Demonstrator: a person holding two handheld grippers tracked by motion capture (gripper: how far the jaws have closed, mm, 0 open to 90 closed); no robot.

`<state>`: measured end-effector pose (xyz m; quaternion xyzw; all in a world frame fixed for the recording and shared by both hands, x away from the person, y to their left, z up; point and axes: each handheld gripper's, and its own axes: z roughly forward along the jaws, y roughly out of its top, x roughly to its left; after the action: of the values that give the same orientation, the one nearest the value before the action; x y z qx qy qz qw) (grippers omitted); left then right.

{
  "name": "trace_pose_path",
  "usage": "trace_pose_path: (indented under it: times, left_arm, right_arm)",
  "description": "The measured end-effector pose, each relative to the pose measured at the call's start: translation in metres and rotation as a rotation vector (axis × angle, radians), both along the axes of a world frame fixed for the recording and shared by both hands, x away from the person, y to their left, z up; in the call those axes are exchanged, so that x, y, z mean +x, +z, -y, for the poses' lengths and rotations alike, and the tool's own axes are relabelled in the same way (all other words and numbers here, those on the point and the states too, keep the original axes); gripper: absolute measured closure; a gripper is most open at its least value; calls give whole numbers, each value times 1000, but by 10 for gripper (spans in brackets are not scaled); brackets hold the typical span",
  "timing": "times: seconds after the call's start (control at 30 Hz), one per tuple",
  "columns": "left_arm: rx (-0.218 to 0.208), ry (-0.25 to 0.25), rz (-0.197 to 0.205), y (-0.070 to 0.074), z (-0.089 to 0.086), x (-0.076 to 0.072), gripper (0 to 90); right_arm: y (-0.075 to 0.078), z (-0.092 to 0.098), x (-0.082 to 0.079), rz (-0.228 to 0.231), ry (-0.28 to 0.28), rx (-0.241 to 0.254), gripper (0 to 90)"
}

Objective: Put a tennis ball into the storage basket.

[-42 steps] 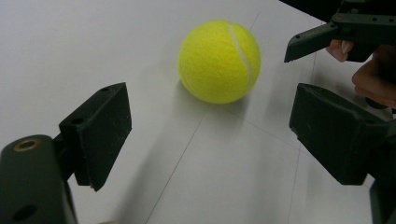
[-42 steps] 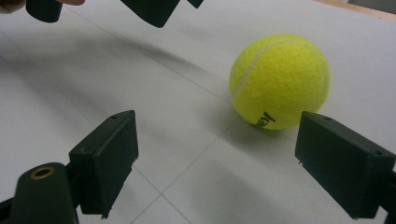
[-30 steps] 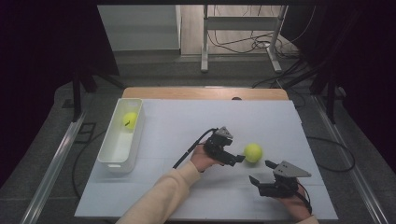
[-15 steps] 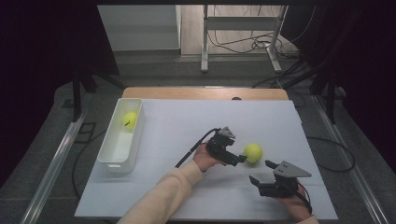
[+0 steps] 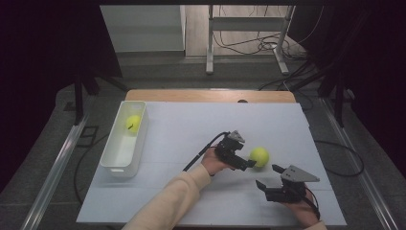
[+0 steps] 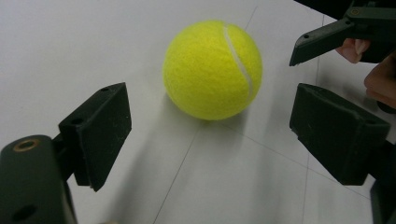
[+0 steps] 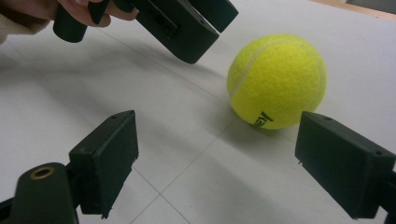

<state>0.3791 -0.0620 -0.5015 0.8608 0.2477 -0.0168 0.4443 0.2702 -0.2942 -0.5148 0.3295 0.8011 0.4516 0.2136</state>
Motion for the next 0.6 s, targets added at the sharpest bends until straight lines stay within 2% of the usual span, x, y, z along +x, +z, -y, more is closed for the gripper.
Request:
trace_pose_path:
  times: [0.6]
  left_arm:
    - [16, -23, -13, -10, 20, 8, 132]
  right_arm:
    - [0, 0, 0, 0, 0, 3, 138]
